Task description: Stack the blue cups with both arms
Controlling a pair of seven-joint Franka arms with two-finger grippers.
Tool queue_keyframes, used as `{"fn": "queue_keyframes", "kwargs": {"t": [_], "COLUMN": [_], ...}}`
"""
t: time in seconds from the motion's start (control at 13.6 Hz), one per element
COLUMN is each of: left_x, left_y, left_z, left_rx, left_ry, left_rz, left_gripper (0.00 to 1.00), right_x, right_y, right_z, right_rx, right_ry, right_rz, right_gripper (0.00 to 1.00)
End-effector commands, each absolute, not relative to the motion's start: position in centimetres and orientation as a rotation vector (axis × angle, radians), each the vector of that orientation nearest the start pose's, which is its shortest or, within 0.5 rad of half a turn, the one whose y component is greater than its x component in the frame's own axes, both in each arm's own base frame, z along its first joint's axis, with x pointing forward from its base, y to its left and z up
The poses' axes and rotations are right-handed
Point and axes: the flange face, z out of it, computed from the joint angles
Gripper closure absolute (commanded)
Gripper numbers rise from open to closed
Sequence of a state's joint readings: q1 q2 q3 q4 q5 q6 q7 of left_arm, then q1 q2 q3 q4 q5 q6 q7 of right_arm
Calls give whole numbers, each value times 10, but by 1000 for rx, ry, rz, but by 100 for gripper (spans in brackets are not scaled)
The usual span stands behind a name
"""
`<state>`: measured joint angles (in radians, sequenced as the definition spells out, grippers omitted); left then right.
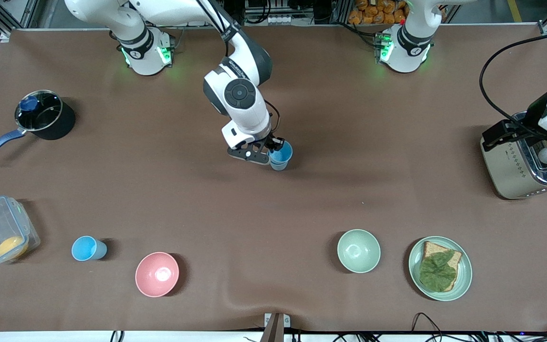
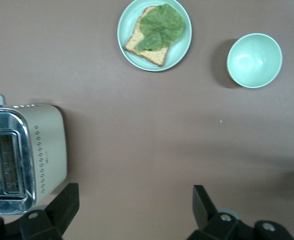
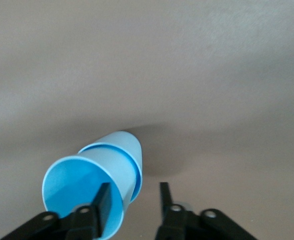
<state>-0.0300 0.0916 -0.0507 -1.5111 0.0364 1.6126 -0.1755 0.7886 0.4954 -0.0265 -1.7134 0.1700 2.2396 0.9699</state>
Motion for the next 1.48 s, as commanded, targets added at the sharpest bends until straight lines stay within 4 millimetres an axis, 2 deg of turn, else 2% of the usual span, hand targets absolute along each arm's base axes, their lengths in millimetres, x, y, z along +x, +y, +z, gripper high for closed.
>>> {"fn": "queue_keyframes", "kwargs": {"t": [0.0, 0.22, 0.37, 0.44, 0.52, 0.66, 0.81, 0.96, 1.03, 1.18, 1.4], "left_x": [574, 572, 570, 569, 569, 570, 570, 567, 567, 567, 567], "left_y": [-43, -51, -52, -54, -57, -59, -58, -57, -58, -58, -56], "left_z": [608, 606, 606, 606, 607, 610, 619, 620, 622, 627, 626], "left_rx": [-3132, -3130, -3129, -3129, -3124, -3103, -3102, -3112, -3112, -3114, -3122], "left_ry": [-105, -89, -84, -79, -67, -52, -55, -60, -58, -59, -63], "left_rz": [-4, 17, 32, 31, 28, 11, -18, 13, 13, 2, 6], "left_gripper": [0, 0, 0, 0, 0, 0, 0, 0, 0, 0, 0], "right_x": [513, 557, 584, 594, 600, 612, 605, 582, 567, 545, 533], "right_y": [419, 321, 248, 218, 193, 114, 40, 0, -8, -8, -11], "right_z": [344, 377, 390, 394, 399, 408, 420, 430, 438, 470, 524], "right_rx": [-3033, -3078, -3074, -3068, -3079, -3145, -3127, -3109, -3108, -3109, -3112], "right_ry": [426, 243, 156, 149, 138, 34, -33, -155, -168, -152, -70], "right_rz": [79, 174, 204, 197, 183, 188, 175, 139, 112, 50, 1], "right_gripper": [0, 0, 0, 0, 0, 0, 0, 0, 0, 0, 0]}}
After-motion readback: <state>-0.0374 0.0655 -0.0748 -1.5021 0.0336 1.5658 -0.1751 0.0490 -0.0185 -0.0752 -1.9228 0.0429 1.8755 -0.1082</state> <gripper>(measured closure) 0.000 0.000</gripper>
